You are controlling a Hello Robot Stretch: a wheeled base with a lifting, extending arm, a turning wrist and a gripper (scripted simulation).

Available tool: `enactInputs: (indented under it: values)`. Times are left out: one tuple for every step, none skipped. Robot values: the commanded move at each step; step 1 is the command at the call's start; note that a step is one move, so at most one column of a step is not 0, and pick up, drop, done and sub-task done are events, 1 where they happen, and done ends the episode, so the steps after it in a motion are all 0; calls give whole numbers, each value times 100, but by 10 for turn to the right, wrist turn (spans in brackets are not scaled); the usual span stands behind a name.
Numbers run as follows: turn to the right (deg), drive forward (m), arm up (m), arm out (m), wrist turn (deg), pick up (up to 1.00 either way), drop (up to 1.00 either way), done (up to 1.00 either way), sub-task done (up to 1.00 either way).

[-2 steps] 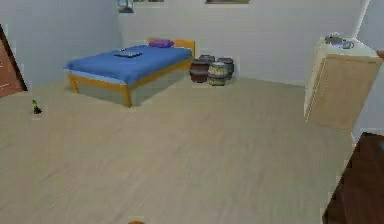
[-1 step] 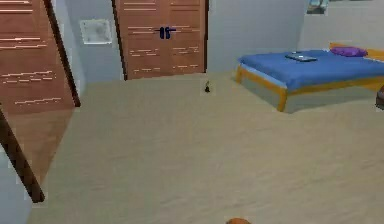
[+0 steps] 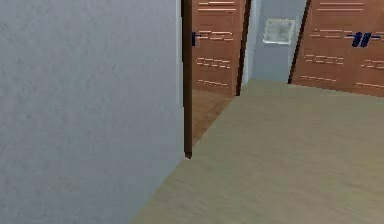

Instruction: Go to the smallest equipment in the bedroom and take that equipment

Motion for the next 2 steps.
enactInputs:
  values:
    - [-210,0,0,0,0,0,0,0,0]
    - [0,0,20,0,0,0,0,0,0]
